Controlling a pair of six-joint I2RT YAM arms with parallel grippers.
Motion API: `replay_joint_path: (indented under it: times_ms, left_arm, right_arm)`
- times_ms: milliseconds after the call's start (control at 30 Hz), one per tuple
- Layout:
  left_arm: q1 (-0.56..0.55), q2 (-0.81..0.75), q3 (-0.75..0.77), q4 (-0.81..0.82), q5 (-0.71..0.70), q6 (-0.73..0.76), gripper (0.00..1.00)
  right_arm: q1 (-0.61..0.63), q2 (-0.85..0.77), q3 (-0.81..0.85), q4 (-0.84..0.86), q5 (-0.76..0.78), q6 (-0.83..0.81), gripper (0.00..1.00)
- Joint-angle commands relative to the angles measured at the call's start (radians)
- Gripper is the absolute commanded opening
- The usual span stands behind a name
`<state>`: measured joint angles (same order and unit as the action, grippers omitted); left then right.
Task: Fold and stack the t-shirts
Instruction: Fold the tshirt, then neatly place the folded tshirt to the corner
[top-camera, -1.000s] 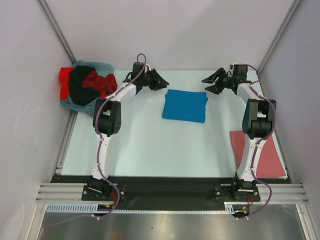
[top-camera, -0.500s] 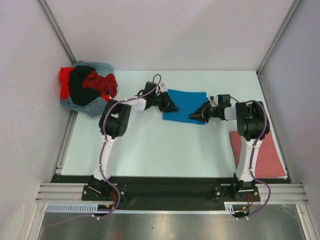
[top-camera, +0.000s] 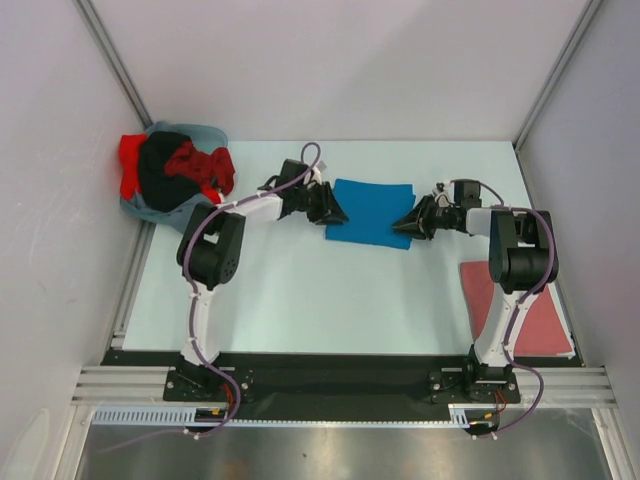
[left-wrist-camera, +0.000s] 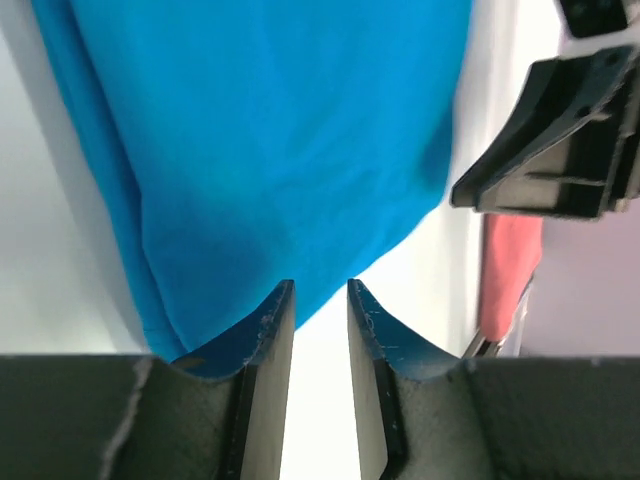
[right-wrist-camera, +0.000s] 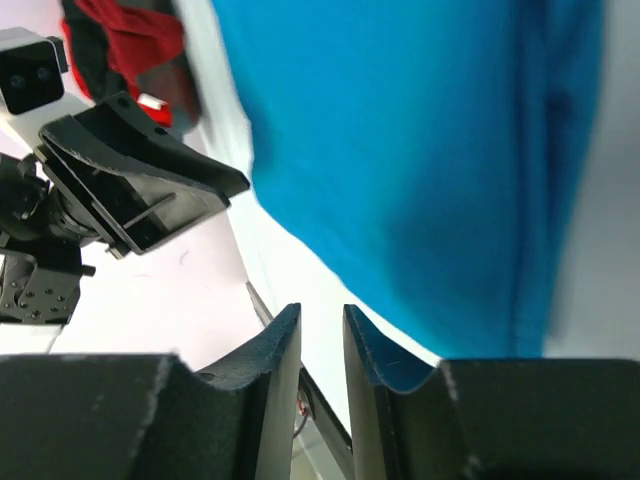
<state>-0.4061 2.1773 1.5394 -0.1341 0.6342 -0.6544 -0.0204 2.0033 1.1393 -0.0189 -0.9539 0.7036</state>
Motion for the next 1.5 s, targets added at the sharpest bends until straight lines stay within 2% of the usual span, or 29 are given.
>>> replay_joint_path:
  times_ms: [0,133,200,300,400,433,533,567,600,667,767,800,933,1067,1167,1300,1467]
  left_arm:
    - [0.003,0.019,-0.071,0.053,-0.004,0.013,0.33]
    - [0.035,-0.016,-0.139,0.074,-0.040,0.007,0.33]
    - [0.026,-0.128,-0.195,0.138,-0.082,-0.017,0.34]
    - [-0.034,-0.262,-0.405,0.338,-0.181,-0.163,0.38]
    - [-0.085,-0.280,-0.525,0.485,-0.212,-0.367,0.41]
    - [-0.092,-0.277,-0.542,0.510,-0.208,-0.460,0.41]
    - [-0.111,-0.284,-0.576,0.599,-0.225,-0.566,0.45]
    - [-0.117,-0.290,-0.572,0.594,-0.246,-0.571,0.47]
    - [-0.132,-0.298,-0.547,0.576,-0.287,-0.577,0.53]
    - [-0.152,-0.309,-0.518,0.521,-0.335,-0.597,0.57]
    - [-0.224,-0.288,-0.484,0.466,-0.442,-0.710,0.63]
    - [-0.241,-0.277,-0.467,0.444,-0.473,-0.790,0.65]
    - [-0.307,-0.165,-0.415,0.442,-0.517,-0.953,0.58]
    - [-0.390,-0.126,-0.331,0.266,-0.610,-1.014,0.53]
    - [-0.418,-0.074,-0.233,0.159,-0.678,-1.057,0.54]
    - [-0.431,0.005,-0.099,0.056,-0.700,-1.100,0.58]
    - [-0.438,0.059,-0.041,-0.022,-0.748,-1.176,0.58]
  right_arm:
    - [-0.007,0.025,-0.048,-0.024,0.030,-0.059,0.30]
    - [-0.035,-0.012,-0.082,-0.061,0.059,-0.065,0.34]
    - [-0.042,-0.073,-0.076,-0.114,0.081,-0.094,0.39]
    - [-0.044,-0.158,-0.064,-0.219,0.112,-0.095,0.47]
    - [-0.044,-0.213,-0.040,-0.285,0.200,-0.110,0.59]
    - [-0.044,-0.236,-0.030,-0.340,0.264,-0.139,0.64]
    - [-0.049,-0.247,0.003,-0.392,0.344,-0.183,0.68]
    - [-0.050,-0.248,0.025,-0.401,0.362,-0.193,0.70]
    - [-0.053,-0.247,0.034,-0.408,0.375,-0.199,0.70]
    - [-0.056,-0.242,0.054,-0.408,0.405,-0.208,0.75]
    - [-0.061,-0.232,0.089,-0.394,0.435,-0.214,0.77]
    - [-0.062,-0.230,0.100,-0.379,0.443,-0.214,0.77]
    - [-0.078,-0.221,0.099,-0.329,0.432,-0.191,0.78]
    - [-0.087,-0.224,0.074,-0.311,0.428,-0.199,0.78]
    - [-0.096,-0.235,0.047,-0.309,0.435,-0.220,0.79]
    - [-0.124,-0.245,0.027,-0.308,0.420,-0.227,0.79]
    - [-0.127,-0.248,0.057,-0.329,0.429,-0.234,0.79]
